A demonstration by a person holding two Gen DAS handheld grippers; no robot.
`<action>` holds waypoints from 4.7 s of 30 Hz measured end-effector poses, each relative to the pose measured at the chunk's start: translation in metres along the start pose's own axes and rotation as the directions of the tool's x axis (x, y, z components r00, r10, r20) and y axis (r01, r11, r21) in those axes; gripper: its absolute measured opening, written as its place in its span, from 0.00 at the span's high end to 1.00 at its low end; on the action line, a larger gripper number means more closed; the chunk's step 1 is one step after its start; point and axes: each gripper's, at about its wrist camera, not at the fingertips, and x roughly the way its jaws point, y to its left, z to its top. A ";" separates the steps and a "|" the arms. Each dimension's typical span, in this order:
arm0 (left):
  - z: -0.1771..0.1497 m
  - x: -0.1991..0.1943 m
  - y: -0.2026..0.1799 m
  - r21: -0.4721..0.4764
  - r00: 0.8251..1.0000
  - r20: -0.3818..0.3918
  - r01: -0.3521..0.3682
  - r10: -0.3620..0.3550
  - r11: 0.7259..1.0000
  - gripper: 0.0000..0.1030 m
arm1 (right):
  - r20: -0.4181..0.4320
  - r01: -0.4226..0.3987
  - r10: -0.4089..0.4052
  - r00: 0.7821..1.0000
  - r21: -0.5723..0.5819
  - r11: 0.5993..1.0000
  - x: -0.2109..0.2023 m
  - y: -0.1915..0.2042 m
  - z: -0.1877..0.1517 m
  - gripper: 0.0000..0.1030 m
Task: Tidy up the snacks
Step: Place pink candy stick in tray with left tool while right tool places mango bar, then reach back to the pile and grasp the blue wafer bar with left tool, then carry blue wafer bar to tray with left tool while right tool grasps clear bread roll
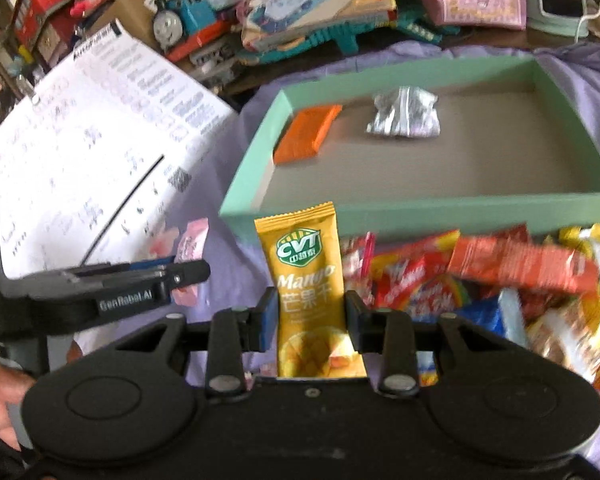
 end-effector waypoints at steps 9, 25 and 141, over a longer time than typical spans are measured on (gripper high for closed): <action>0.062 0.018 -0.016 0.044 0.998 0.058 0.016 -0.018 0.999 0.69 | 0.077 0.039 -0.042 0.996 0.052 0.998 0.011 -0.011 0.087 0.67; 0.121 0.101 -0.019 0.099 1.000 -0.011 0.007 -0.006 0.995 0.68 | 0.022 0.036 -0.040 0.999 0.149 0.988 0.140 -0.030 0.183 0.62; -0.055 0.028 -0.124 0.267 0.984 -0.161 0.119 -0.077 0.956 0.64 | 0.078 0.169 -0.193 0.978 0.245 0.955 -0.061 -0.126 -0.076 0.52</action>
